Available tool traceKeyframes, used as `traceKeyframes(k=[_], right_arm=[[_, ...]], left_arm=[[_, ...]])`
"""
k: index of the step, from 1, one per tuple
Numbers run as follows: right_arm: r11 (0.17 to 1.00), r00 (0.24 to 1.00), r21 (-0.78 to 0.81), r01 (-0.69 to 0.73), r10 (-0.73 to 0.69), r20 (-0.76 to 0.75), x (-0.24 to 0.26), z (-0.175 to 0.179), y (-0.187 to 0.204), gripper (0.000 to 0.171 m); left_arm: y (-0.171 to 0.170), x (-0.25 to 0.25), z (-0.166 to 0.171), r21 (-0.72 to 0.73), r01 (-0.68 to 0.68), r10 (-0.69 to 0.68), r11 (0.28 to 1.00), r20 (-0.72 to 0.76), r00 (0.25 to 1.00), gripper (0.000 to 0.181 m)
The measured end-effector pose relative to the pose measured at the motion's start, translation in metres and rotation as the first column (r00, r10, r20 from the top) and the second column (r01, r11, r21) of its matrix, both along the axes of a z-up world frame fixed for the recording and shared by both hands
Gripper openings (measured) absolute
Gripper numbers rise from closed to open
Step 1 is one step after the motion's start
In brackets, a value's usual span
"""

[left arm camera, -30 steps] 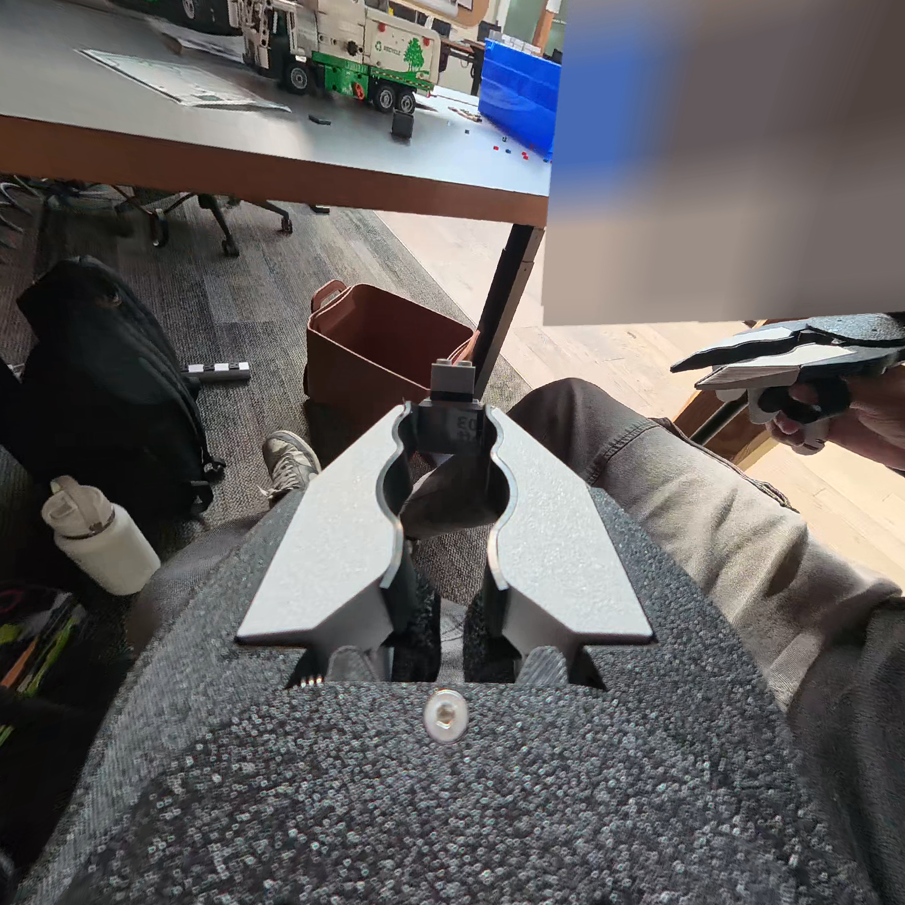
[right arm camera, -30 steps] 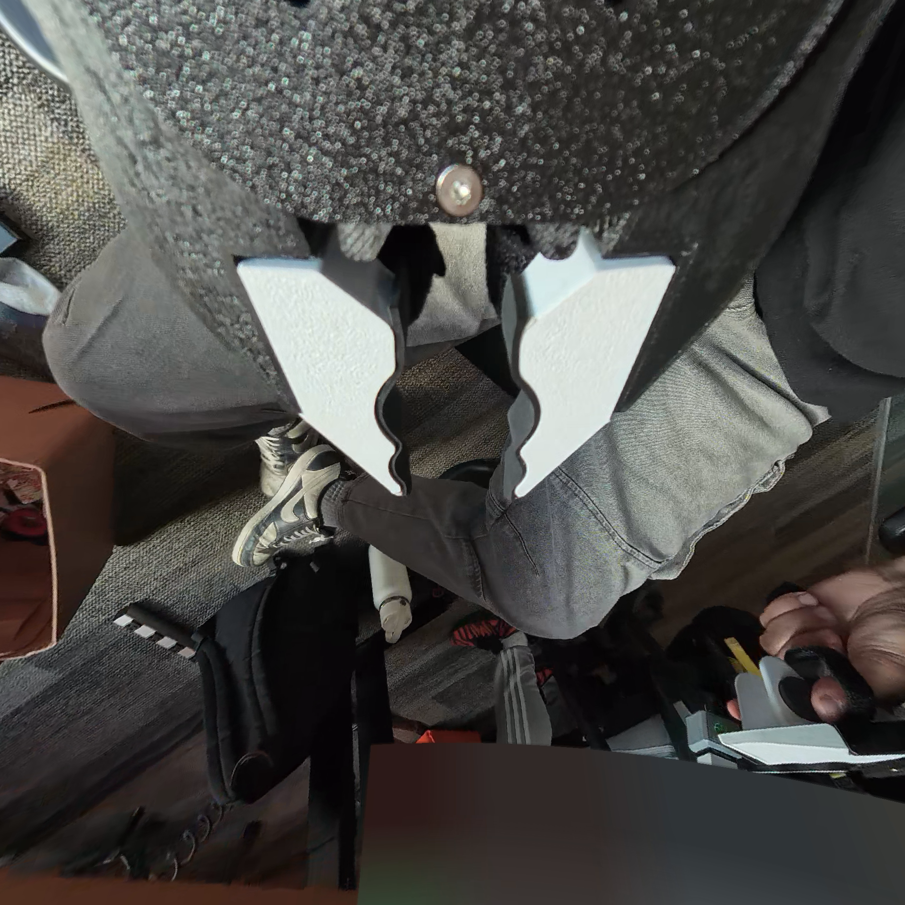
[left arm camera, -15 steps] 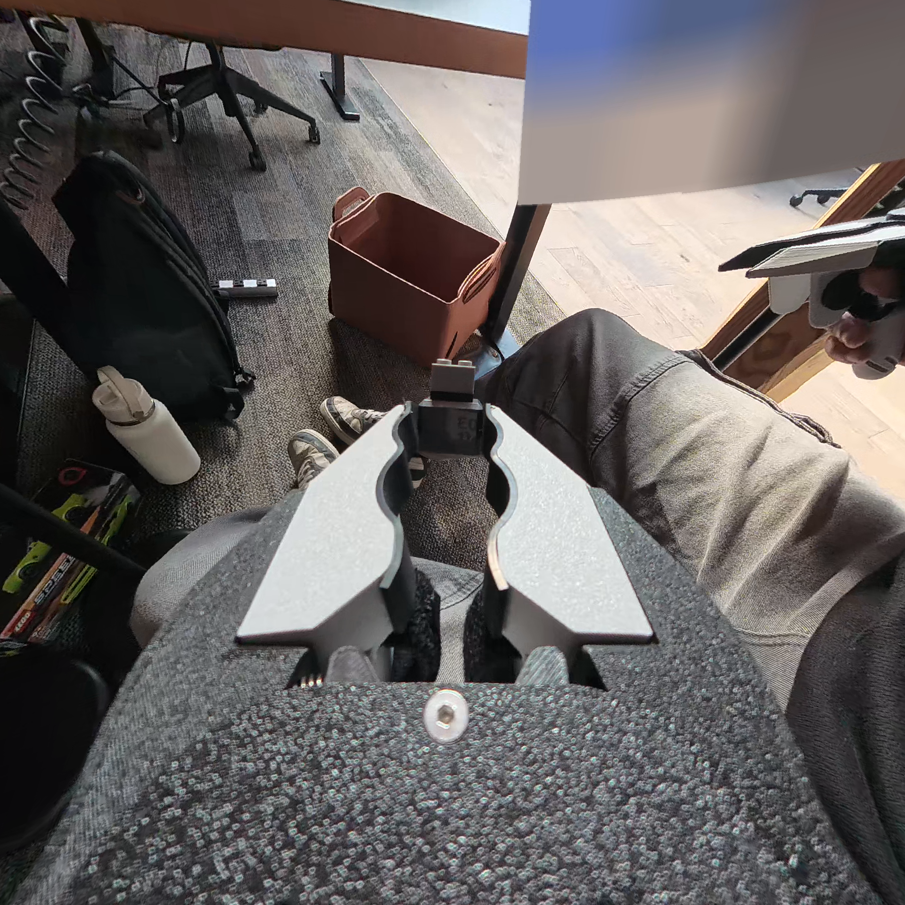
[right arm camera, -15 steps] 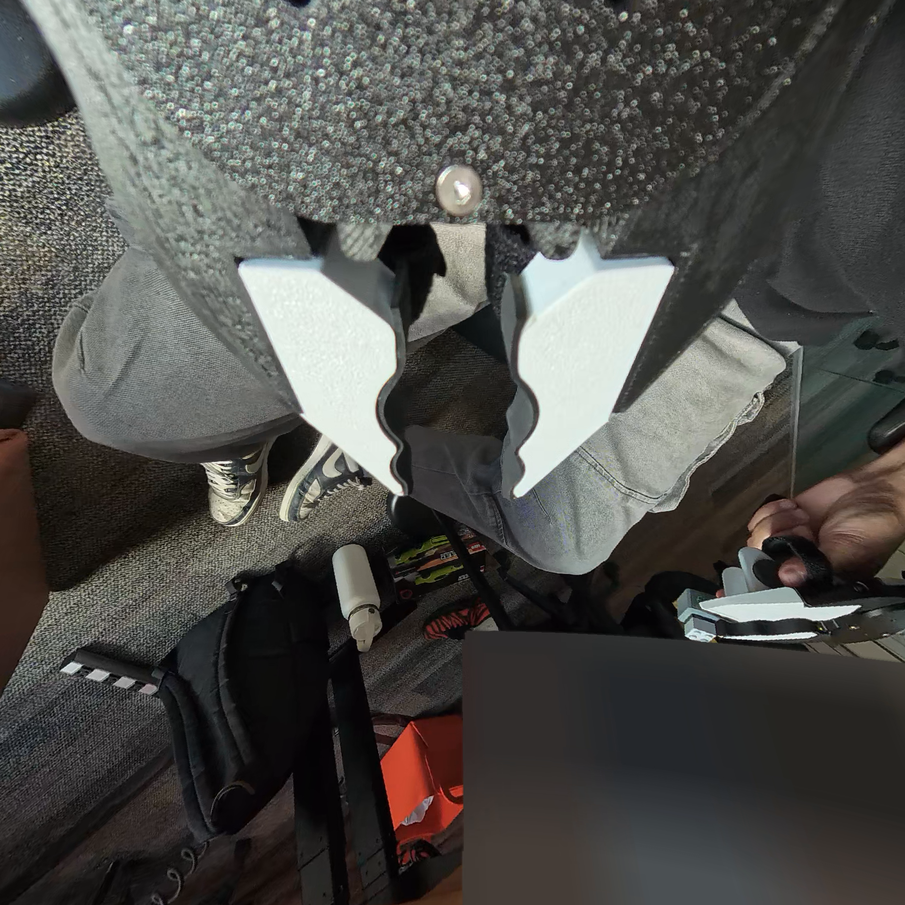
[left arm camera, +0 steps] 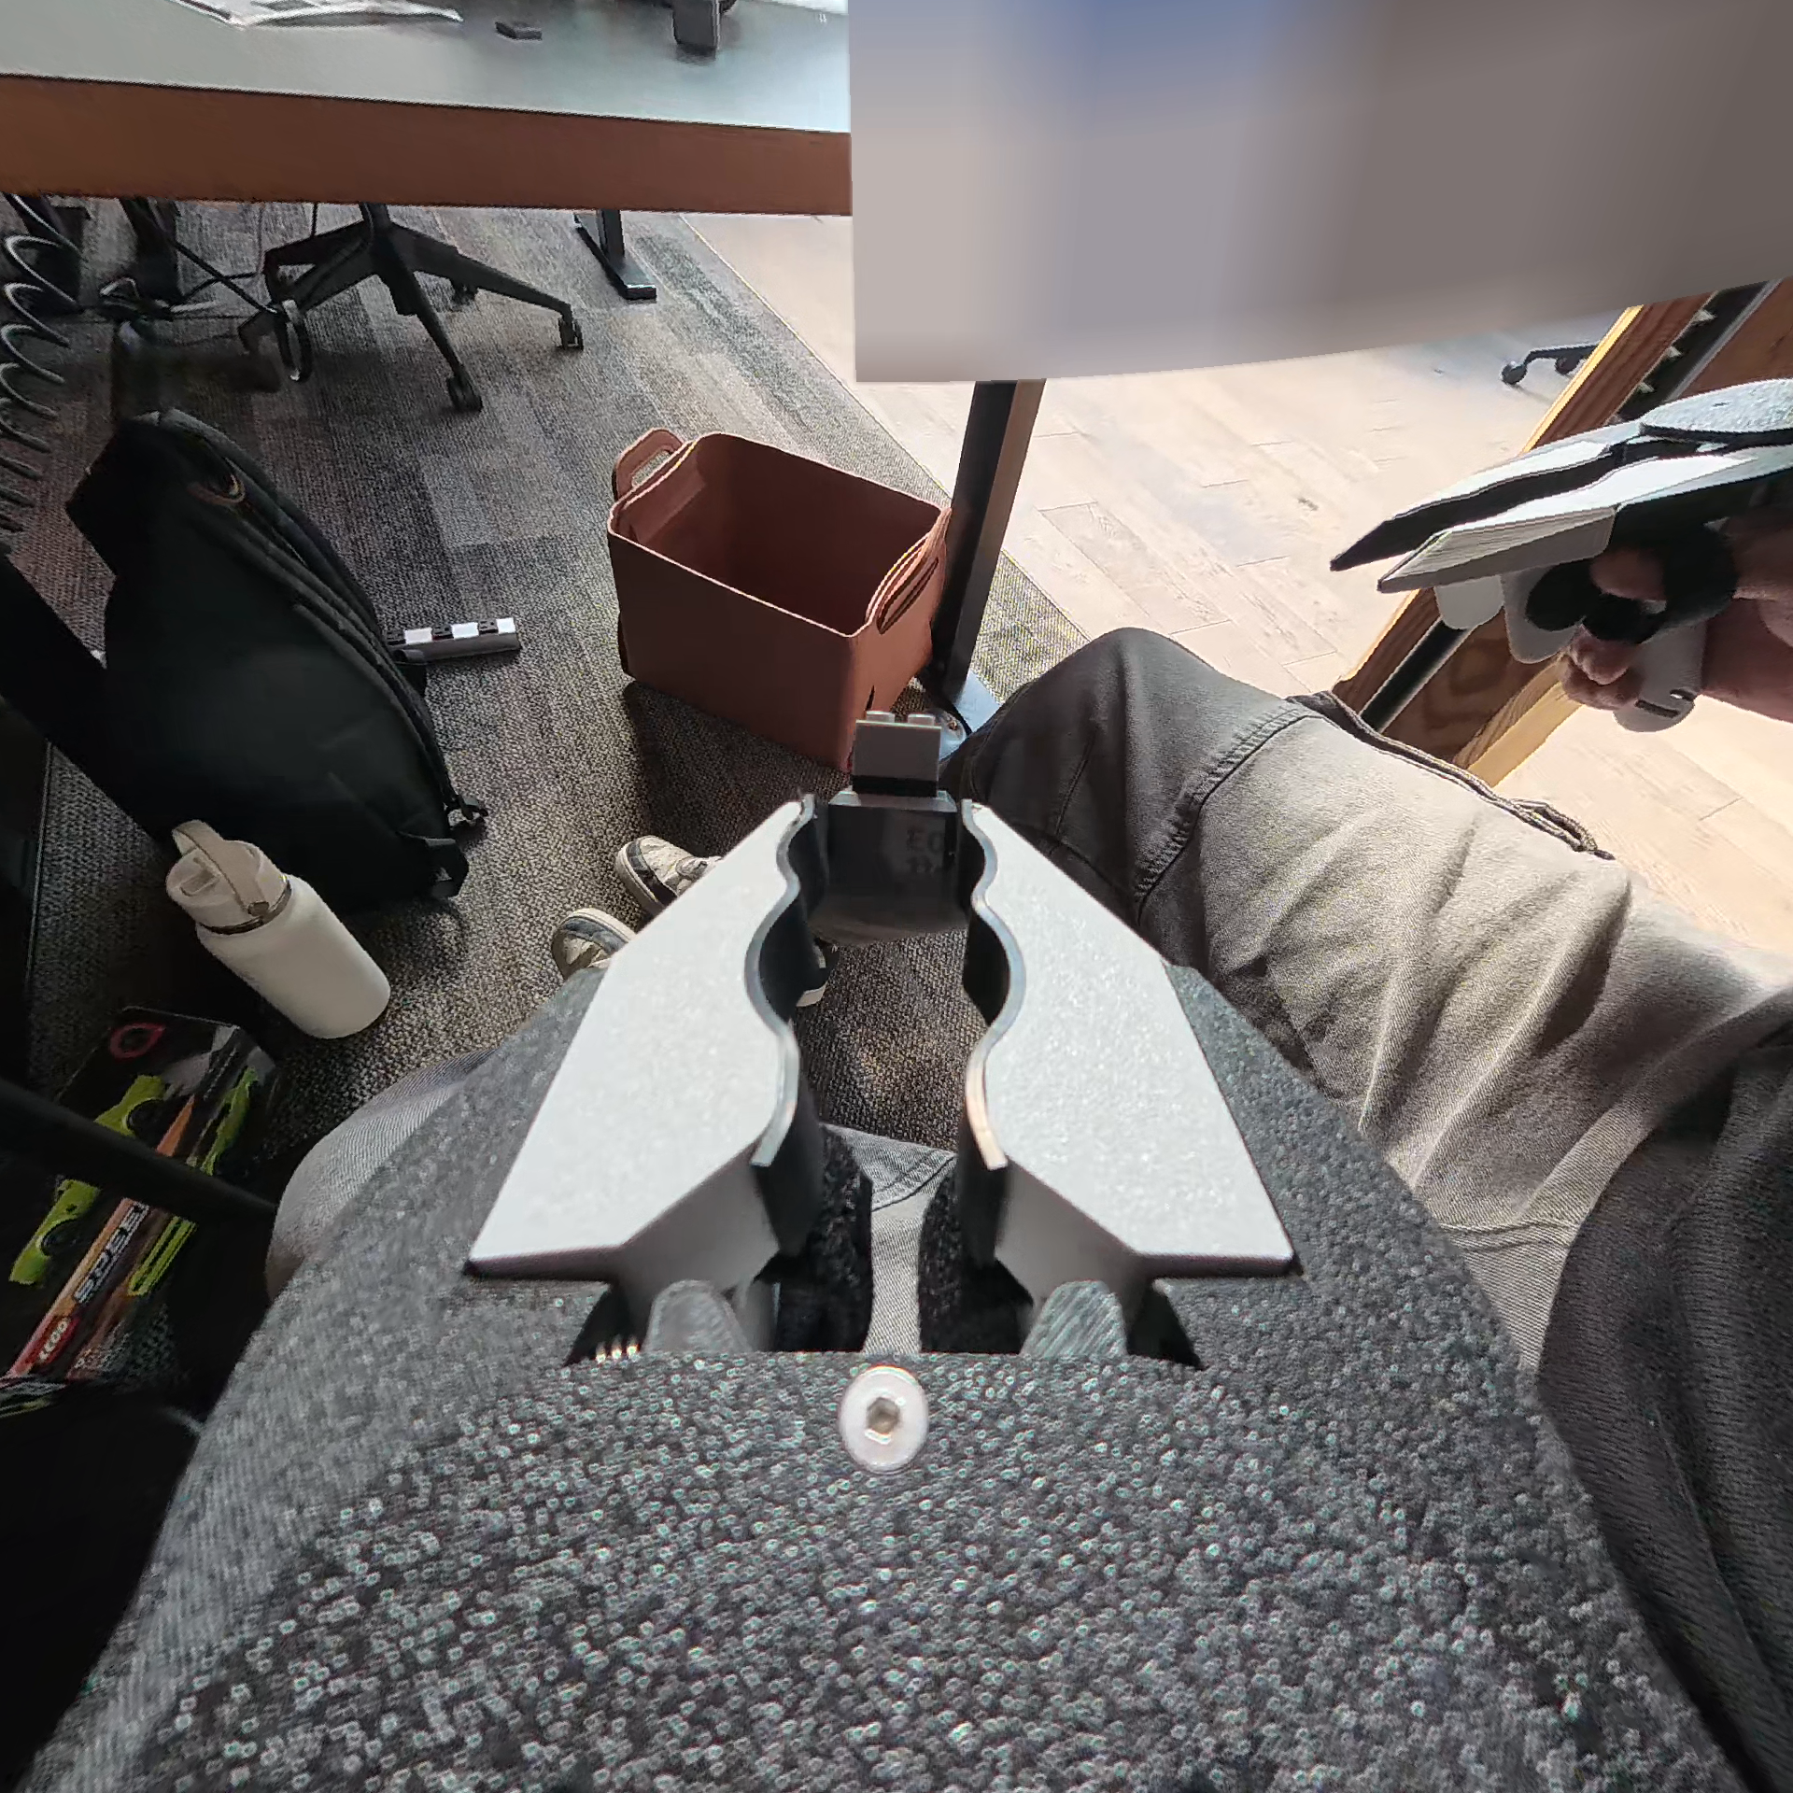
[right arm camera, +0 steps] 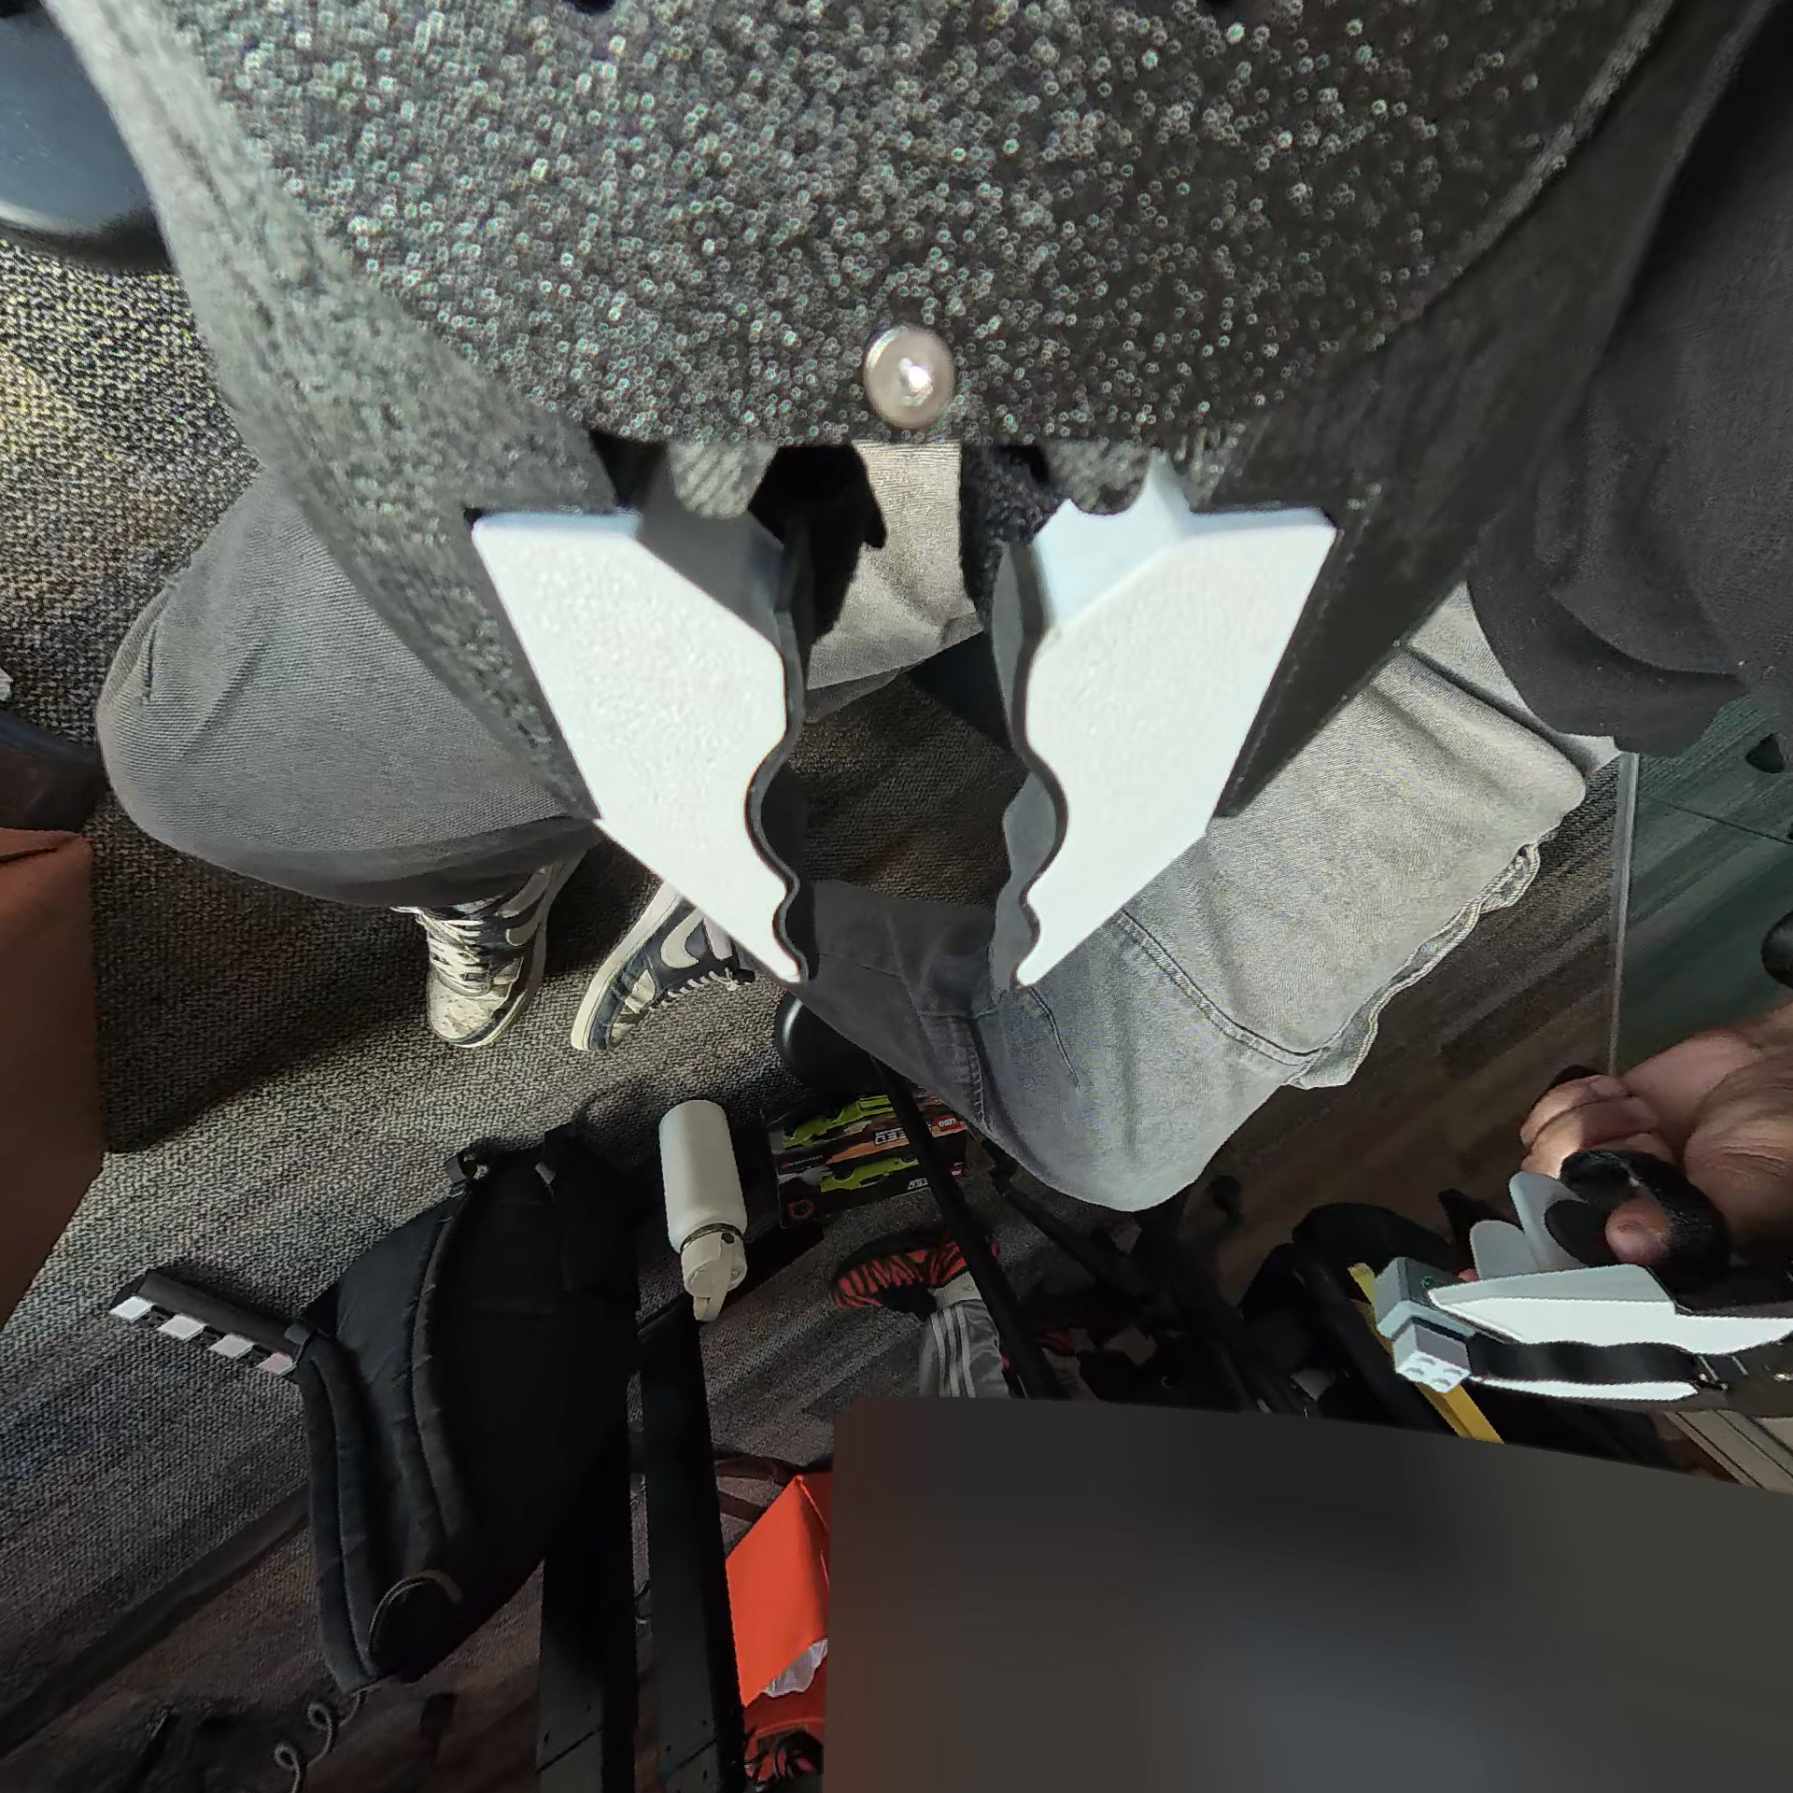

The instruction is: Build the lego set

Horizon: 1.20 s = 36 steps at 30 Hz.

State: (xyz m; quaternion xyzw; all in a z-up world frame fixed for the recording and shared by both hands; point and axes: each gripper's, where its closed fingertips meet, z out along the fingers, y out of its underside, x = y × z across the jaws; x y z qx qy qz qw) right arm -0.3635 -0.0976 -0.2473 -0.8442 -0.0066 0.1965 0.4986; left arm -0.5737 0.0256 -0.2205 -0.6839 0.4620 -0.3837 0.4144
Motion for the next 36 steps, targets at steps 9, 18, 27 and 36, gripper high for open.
traceKeyframes(k=[9,18,27,36], right_arm=[[1.000,0.999,-0.003,0.013,-0.013,0.042,0.002,-0.001,-0.007,0.036],[0.999,0.997,0.015,0.029,-0.030,0.067,0.006,0.004,-0.018,0.036],[0.997,0.998,0.068,0.031,-0.034,0.045,0.007,0.009,-0.019,0.043],[0.988,0.935,0.126,-0.084,0.035,0.352,0.133,-0.025,0.051,0.055]], left_arm=[[-0.010,0.008,0.009,0.009,0.048,-0.048,0.999,0.023,0.999,0.024],[-0.022,0.025,0.016,0.032,0.106,-0.107,0.994,0.021,0.994,0.025],[-0.020,0.029,0.006,0.072,0.107,-0.105,0.992,-0.038,0.994,0.024],[-0.013,0.080,0.018,-0.035,0.202,-0.199,0.979,0.078,0.977,0.024]])
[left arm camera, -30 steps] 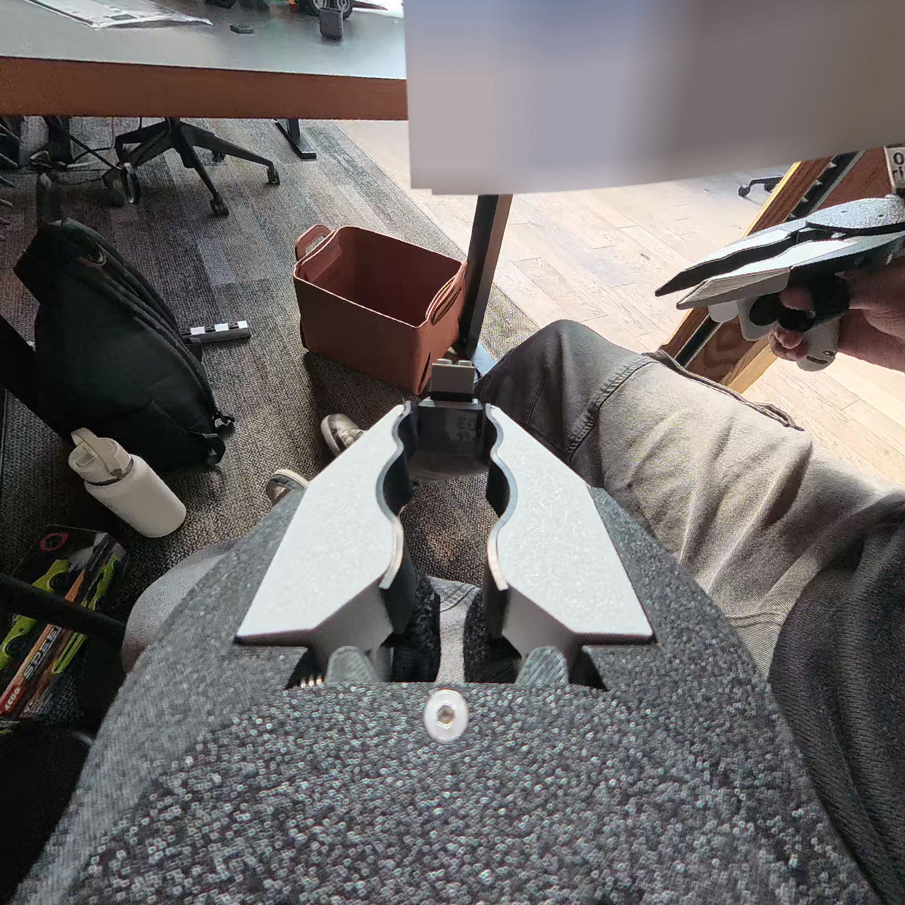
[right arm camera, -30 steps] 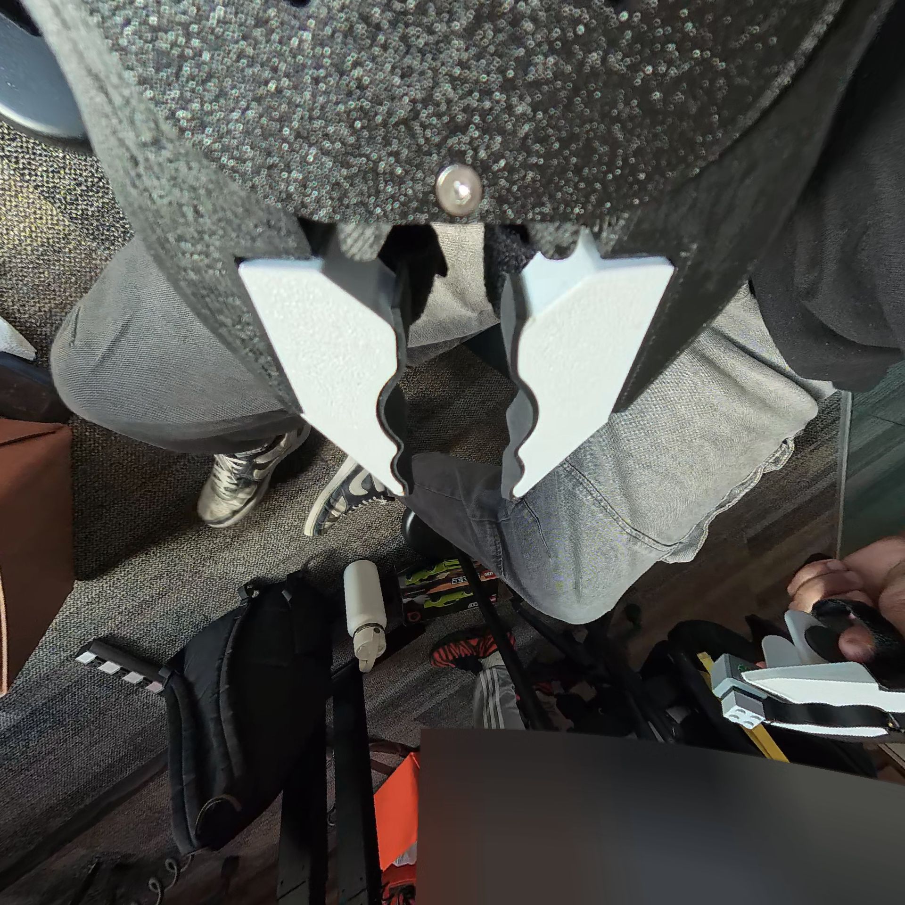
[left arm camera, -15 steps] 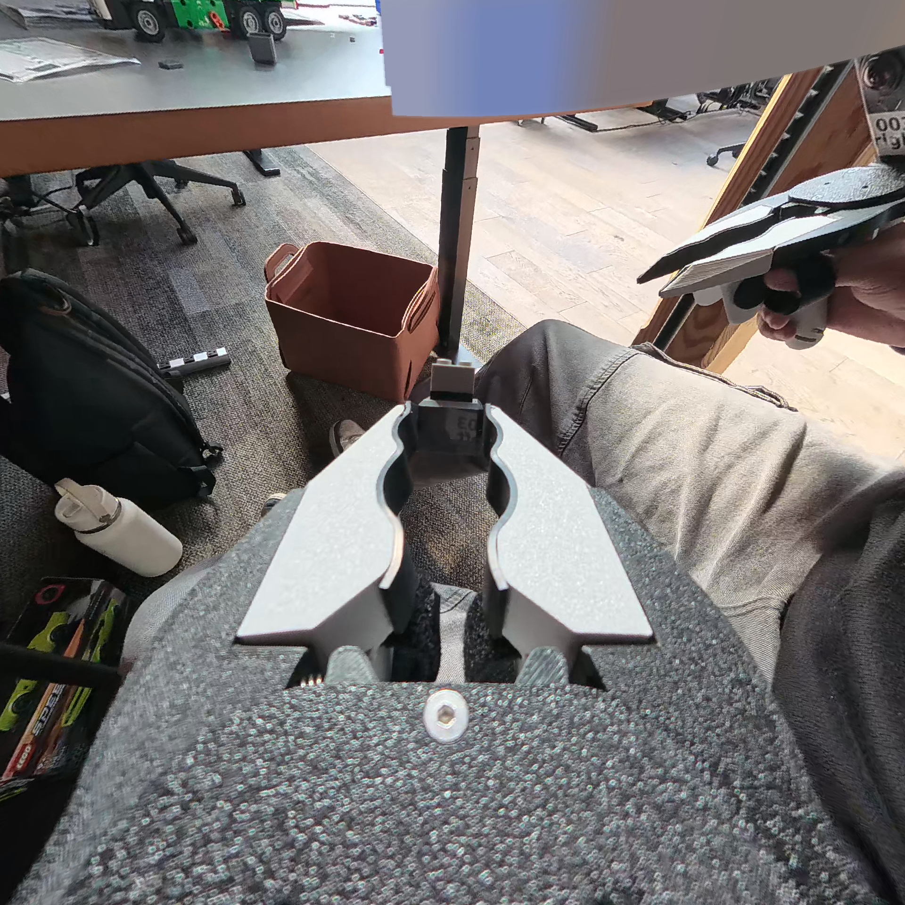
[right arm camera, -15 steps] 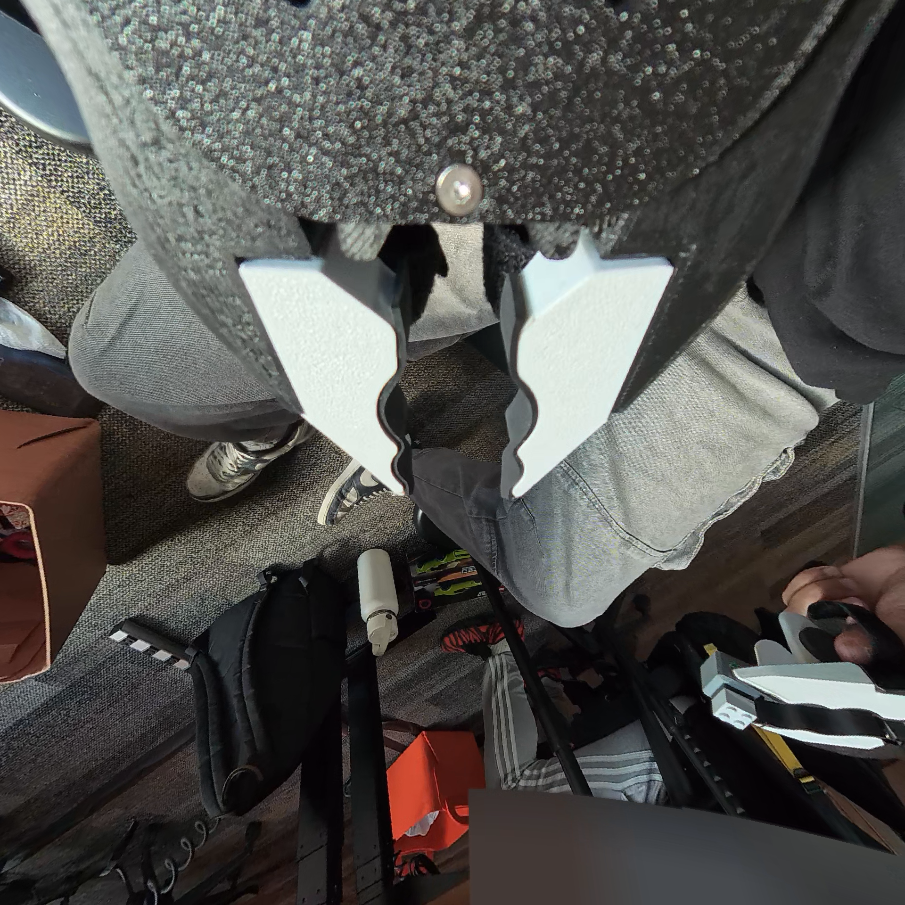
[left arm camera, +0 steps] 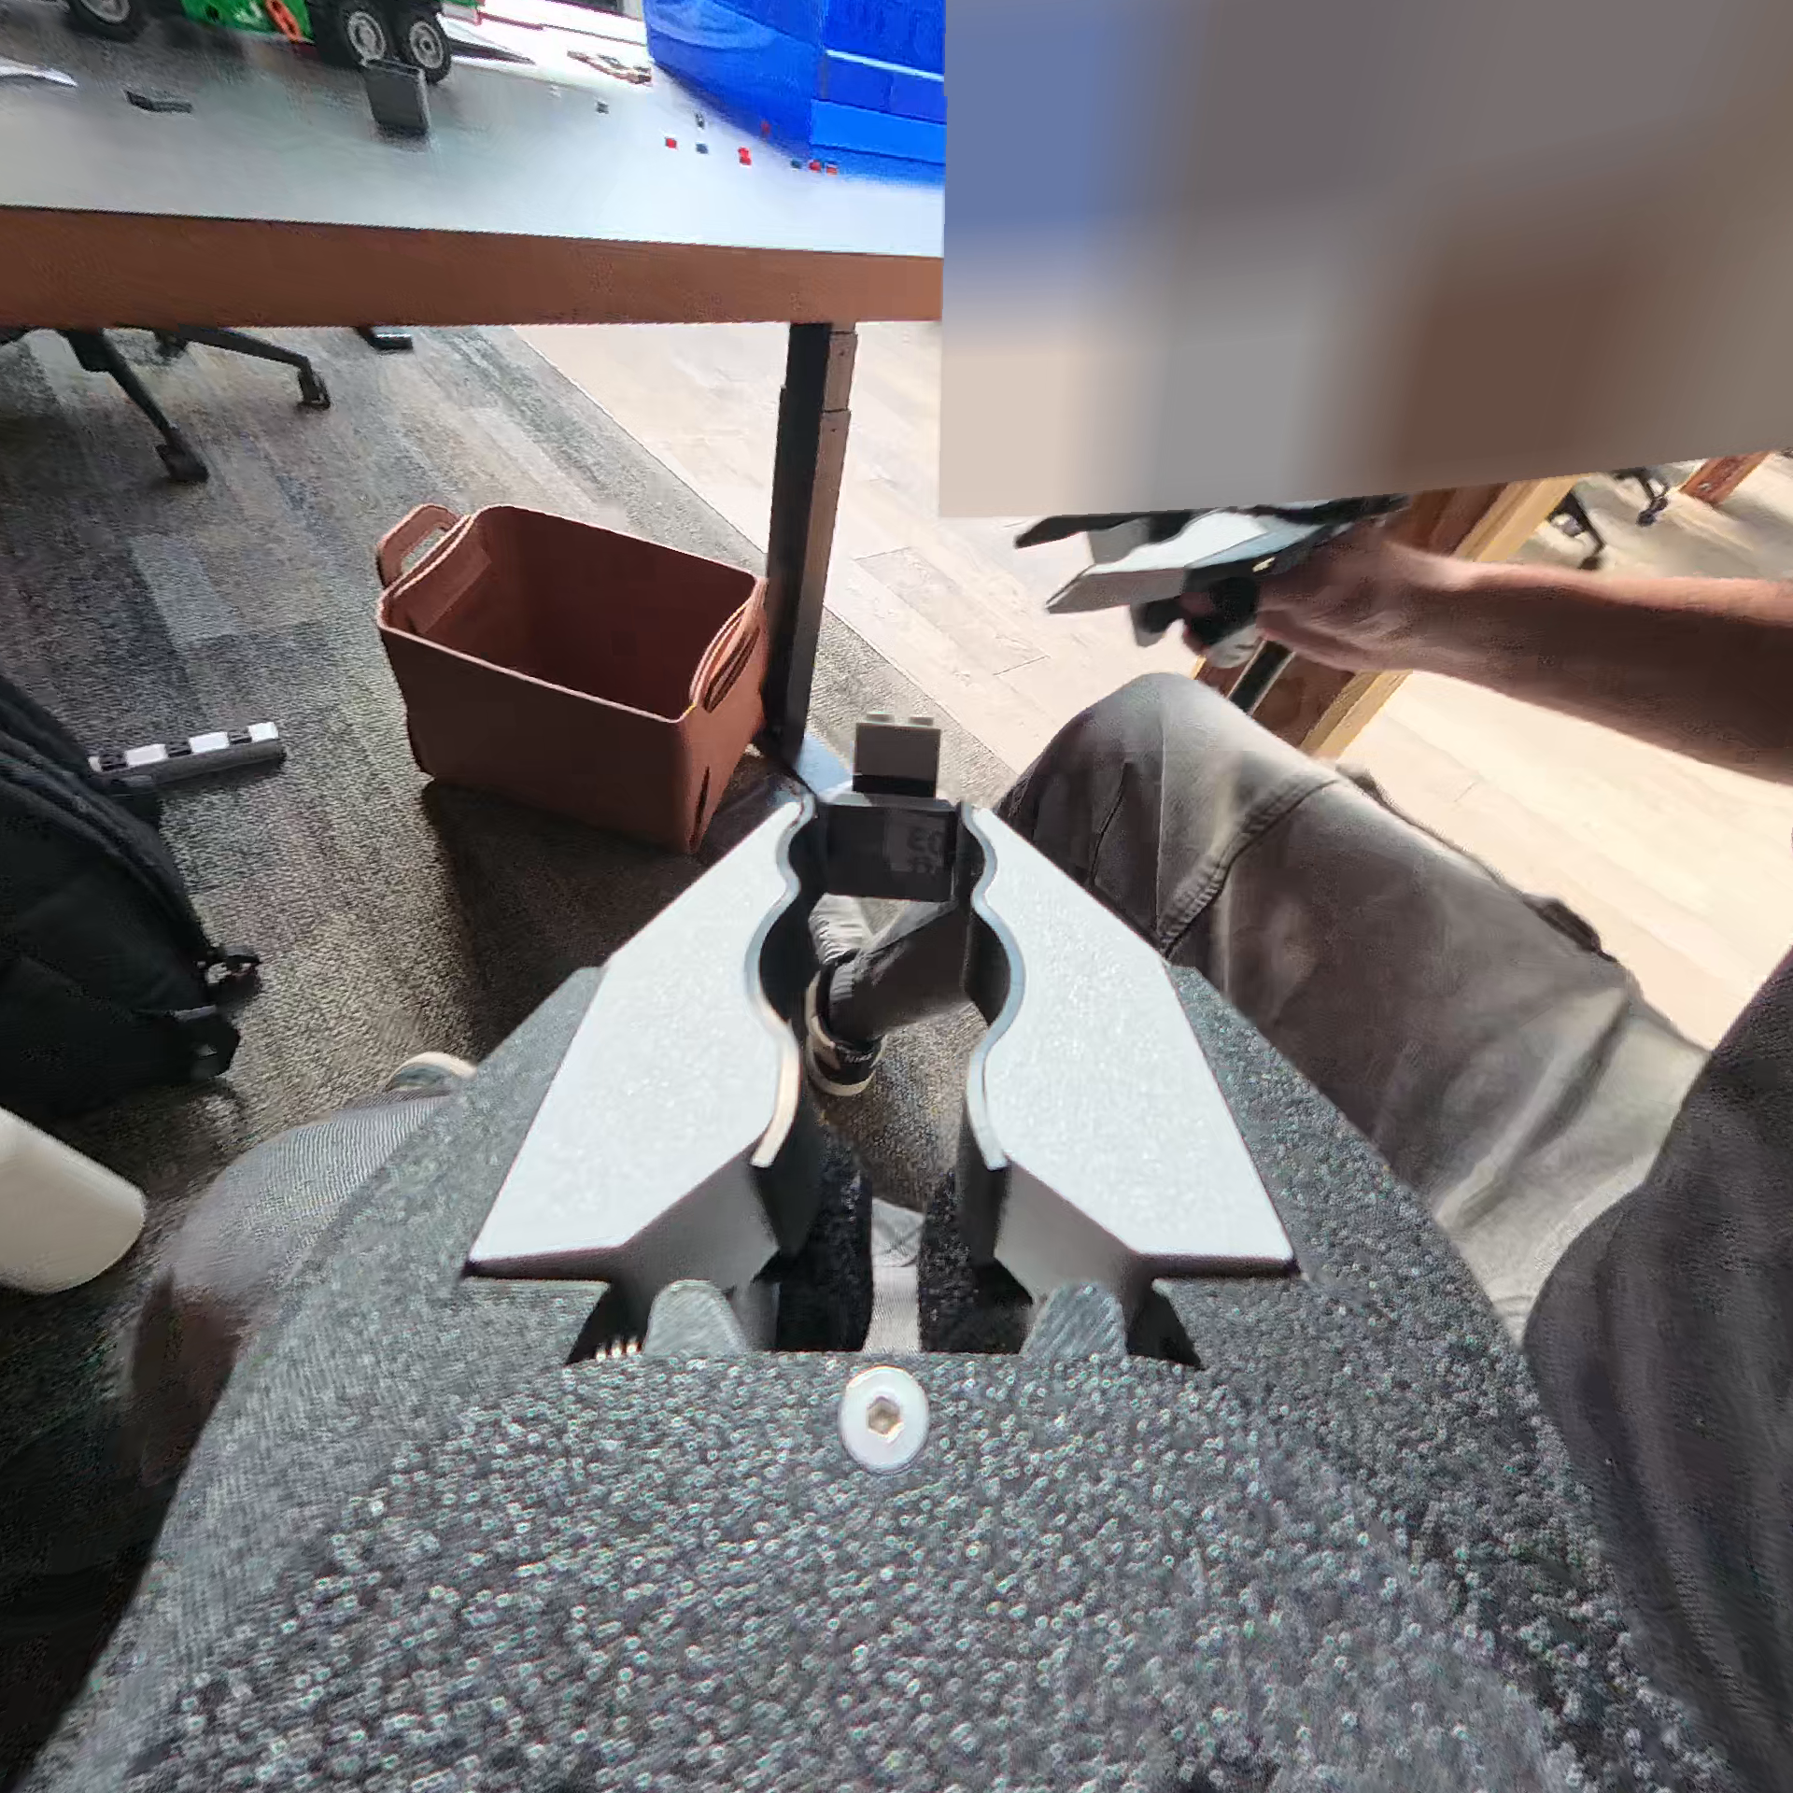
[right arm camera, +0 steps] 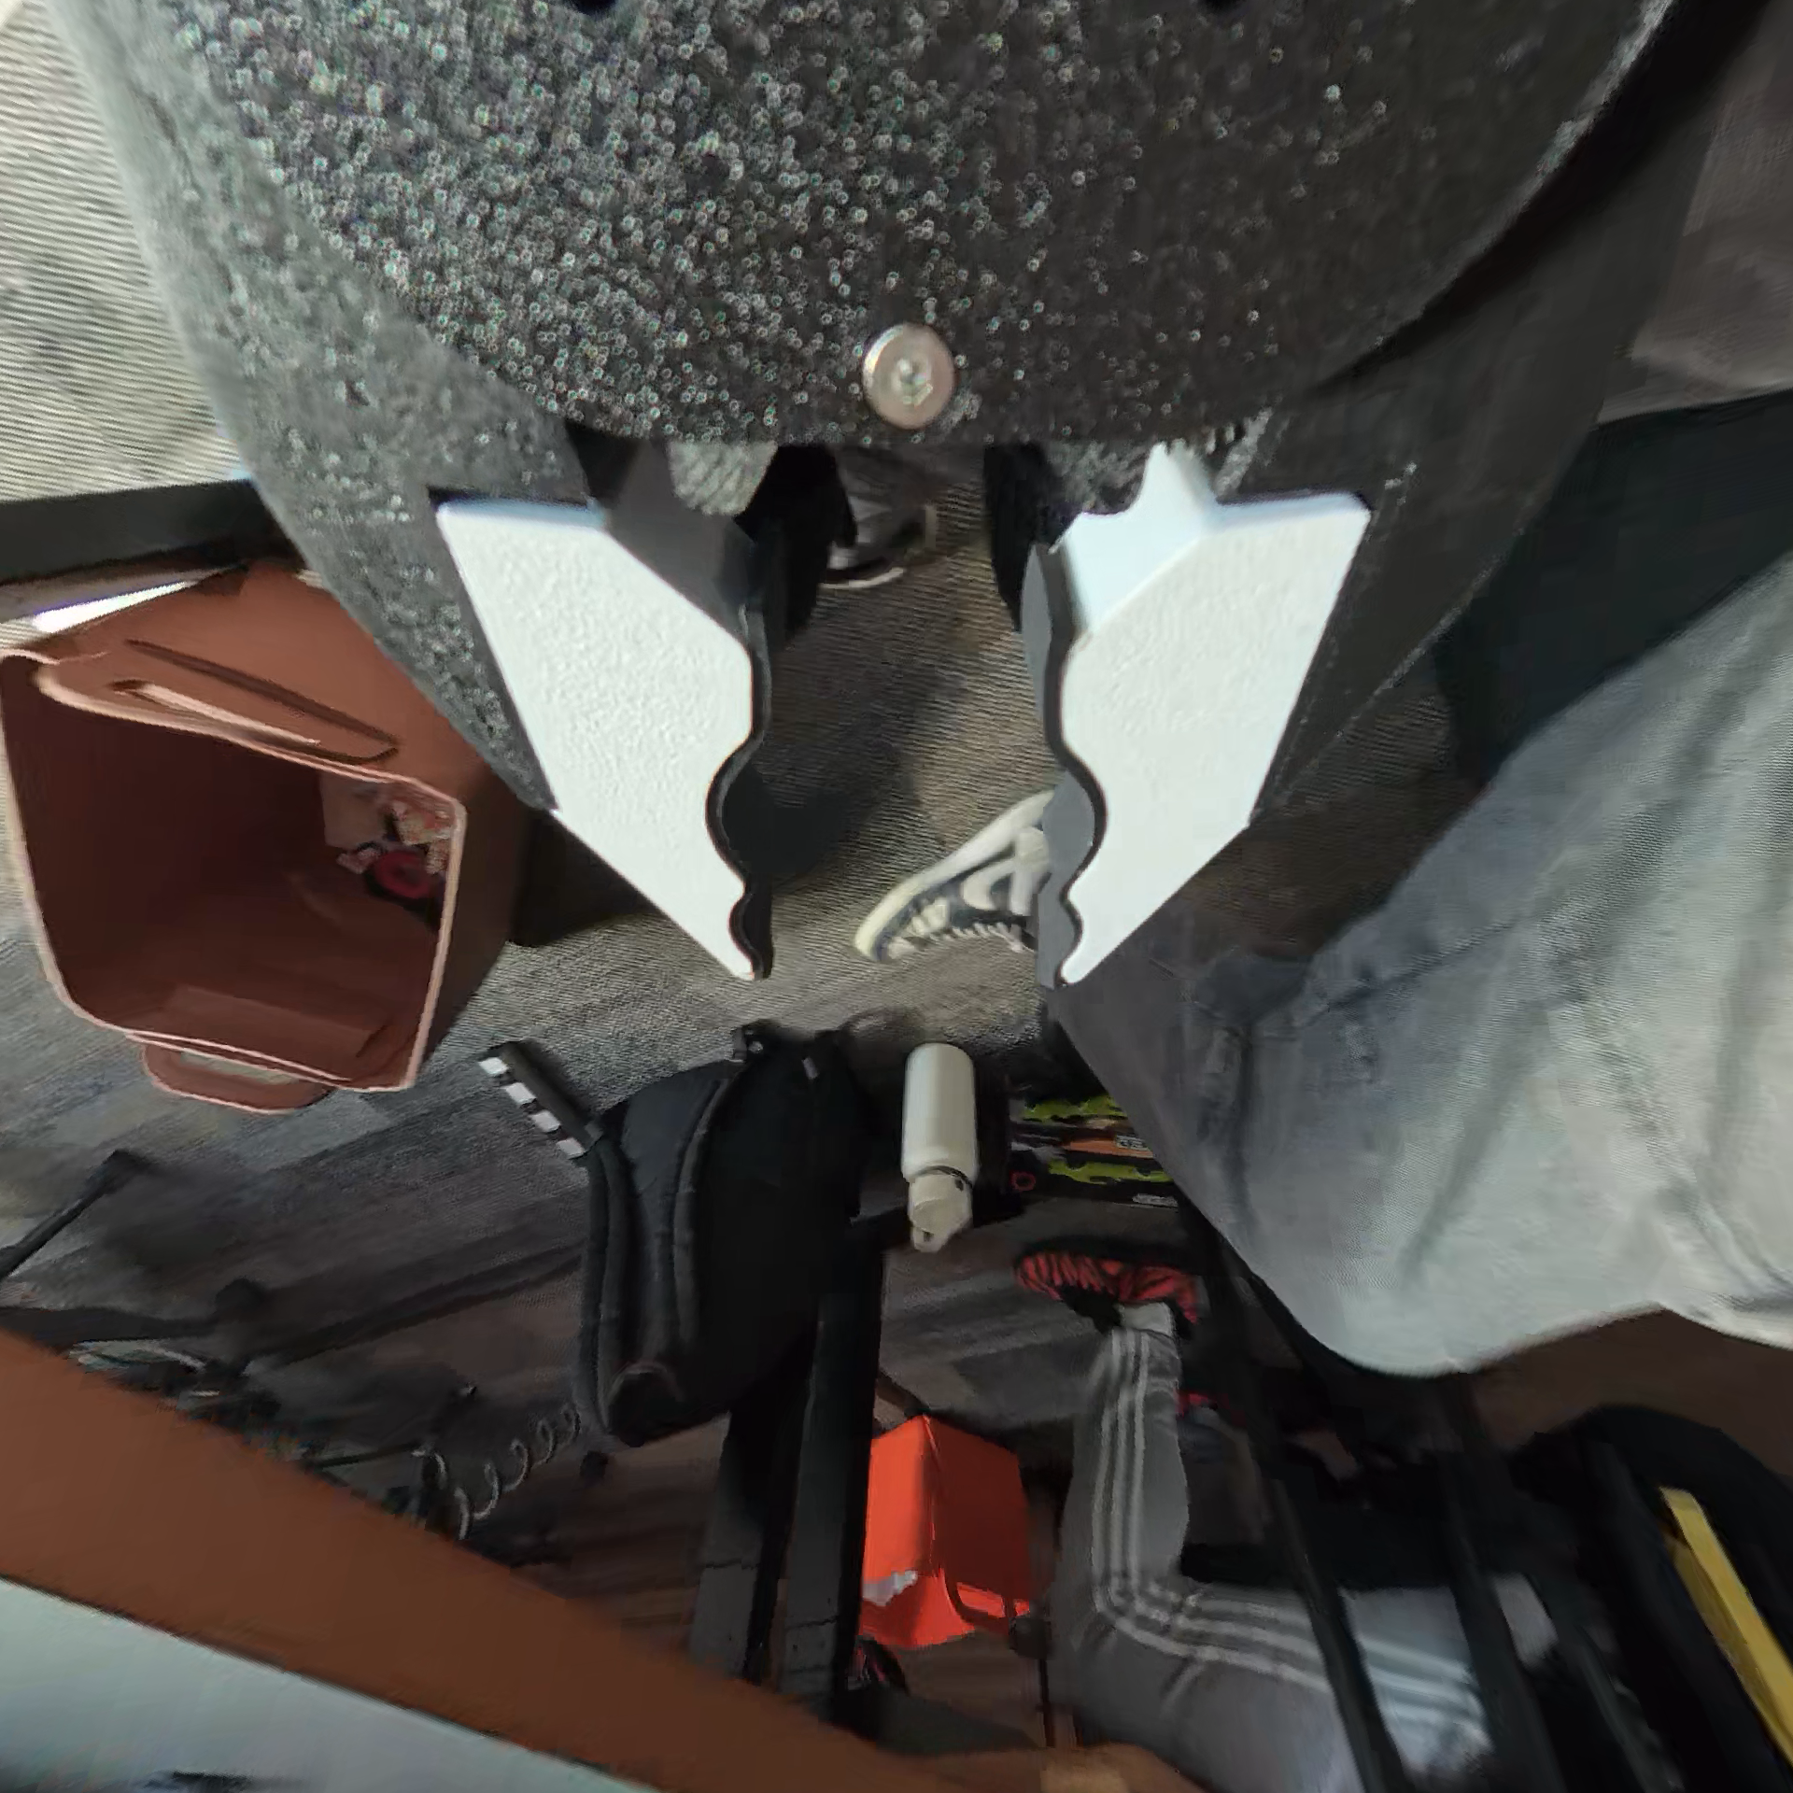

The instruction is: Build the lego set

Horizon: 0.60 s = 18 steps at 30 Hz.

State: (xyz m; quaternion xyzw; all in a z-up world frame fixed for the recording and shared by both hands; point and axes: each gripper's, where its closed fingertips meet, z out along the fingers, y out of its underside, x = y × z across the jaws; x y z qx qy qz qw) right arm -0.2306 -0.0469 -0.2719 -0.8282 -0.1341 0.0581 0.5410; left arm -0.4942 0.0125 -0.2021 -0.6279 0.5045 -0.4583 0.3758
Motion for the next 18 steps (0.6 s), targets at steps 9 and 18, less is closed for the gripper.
traceKeyframes(k=[9,18], right_arm=[[0.981,0.951,0.172,-0.089,0.032,0.309,0.172,-0.152,0.147,0.053],[0.997,0.985,-0.047,0.054,-0.045,0.169,0.294,-0.340,0.223,0.072]], left_arm=[[0.014,0.077,-0.013,-0.081,0.074,-0.073,0.994,0.006,0.997,0.024],[0.054,0.093,-0.070,0.041,0.007,-0.001,0.999,-0.133,0.991,0.025]])
